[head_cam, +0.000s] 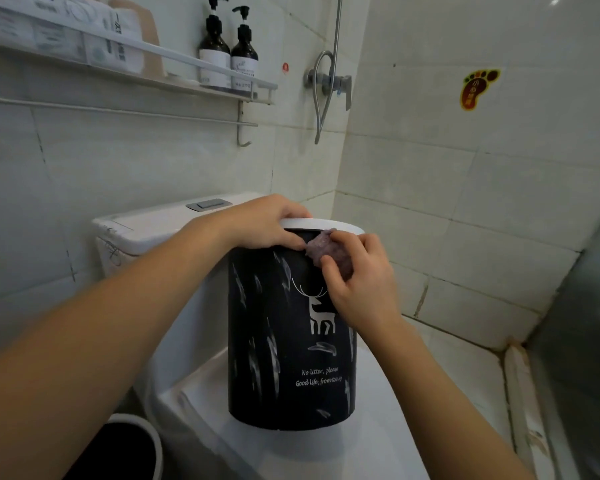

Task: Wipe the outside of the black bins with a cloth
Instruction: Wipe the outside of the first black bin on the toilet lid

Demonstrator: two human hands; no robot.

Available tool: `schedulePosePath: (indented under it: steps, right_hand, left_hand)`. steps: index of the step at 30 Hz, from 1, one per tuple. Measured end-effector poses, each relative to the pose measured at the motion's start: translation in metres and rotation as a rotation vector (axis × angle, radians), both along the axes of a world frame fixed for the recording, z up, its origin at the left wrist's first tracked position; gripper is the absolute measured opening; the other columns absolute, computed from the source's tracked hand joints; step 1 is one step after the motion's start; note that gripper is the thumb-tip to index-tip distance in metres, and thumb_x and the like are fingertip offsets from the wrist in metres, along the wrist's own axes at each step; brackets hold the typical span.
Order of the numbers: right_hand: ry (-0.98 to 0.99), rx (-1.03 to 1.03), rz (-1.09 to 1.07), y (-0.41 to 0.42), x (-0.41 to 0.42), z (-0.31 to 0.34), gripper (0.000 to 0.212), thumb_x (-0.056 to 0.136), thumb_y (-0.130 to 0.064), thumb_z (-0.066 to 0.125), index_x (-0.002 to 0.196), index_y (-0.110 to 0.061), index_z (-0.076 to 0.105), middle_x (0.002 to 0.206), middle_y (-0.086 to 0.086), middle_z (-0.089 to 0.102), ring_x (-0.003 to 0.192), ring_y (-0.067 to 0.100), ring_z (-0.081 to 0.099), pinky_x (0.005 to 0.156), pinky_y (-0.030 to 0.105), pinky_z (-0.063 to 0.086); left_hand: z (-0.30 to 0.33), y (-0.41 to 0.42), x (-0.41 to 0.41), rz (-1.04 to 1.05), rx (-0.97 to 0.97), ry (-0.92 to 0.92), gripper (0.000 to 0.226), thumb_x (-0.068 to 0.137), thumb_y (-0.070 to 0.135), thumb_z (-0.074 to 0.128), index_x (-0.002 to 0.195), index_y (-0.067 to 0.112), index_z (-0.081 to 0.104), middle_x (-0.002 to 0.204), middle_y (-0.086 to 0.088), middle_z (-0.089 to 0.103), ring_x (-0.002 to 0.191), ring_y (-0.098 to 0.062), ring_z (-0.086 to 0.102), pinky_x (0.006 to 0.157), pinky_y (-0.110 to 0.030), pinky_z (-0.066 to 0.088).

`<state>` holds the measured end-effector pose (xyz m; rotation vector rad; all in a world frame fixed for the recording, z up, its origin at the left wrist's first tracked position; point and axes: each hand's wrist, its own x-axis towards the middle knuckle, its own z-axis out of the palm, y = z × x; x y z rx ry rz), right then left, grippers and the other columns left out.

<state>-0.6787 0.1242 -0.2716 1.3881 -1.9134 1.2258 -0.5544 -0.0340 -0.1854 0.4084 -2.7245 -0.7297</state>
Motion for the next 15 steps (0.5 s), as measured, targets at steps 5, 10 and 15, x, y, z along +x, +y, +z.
schedulePosePath:
  steps: [5, 10, 15]
  right_hand:
    - [0.086, -0.017, 0.006, 0.01, -0.004, -0.009, 0.037, 0.09, -0.035, 0.067, 0.124, -0.023, 0.061, 0.098, -0.008, 0.048, 0.081, 0.01, 0.048, 0.065, 0.029, 0.046]
    - [0.269, 0.04, 0.049, 0.032, -0.004, -0.026, 0.037, 0.089, -0.029, 0.072, 0.122, -0.016, 0.066, 0.102, 0.006, 0.058, 0.084, 0.021, 0.058, 0.061, 0.039, 0.054]
    - [0.441, 0.053, 0.029, 0.037, -0.005, -0.02, 0.03, 0.089, -0.024, 0.073, 0.117, -0.013, 0.071, 0.099, 0.011, 0.064, 0.086, 0.03, 0.063, 0.057, 0.042, 0.055]
  left_hand:
    - [0.0, 0.008, -0.006, 0.025, -0.036, -0.054, 0.03, 0.093, 0.019, 0.063, 0.115, 0.041, 0.062, 0.11, 0.01, 0.066, 0.105, -0.013, 0.06, 0.091, -0.03, 0.044]
    - [-0.001, 0.015, -0.006, 0.066, -0.064, -0.05, 0.031, 0.095, 0.021, 0.061, 0.119, 0.041, 0.058, 0.119, 0.008, 0.061, 0.111, -0.017, 0.055, 0.1, -0.037, 0.041]
    - [-0.002, 0.019, -0.006, 0.069, -0.085, -0.034, 0.026, 0.095, 0.017, 0.061, 0.116, 0.031, 0.06, 0.114, 0.005, 0.06, 0.106, -0.017, 0.055, 0.087, -0.031, 0.039]
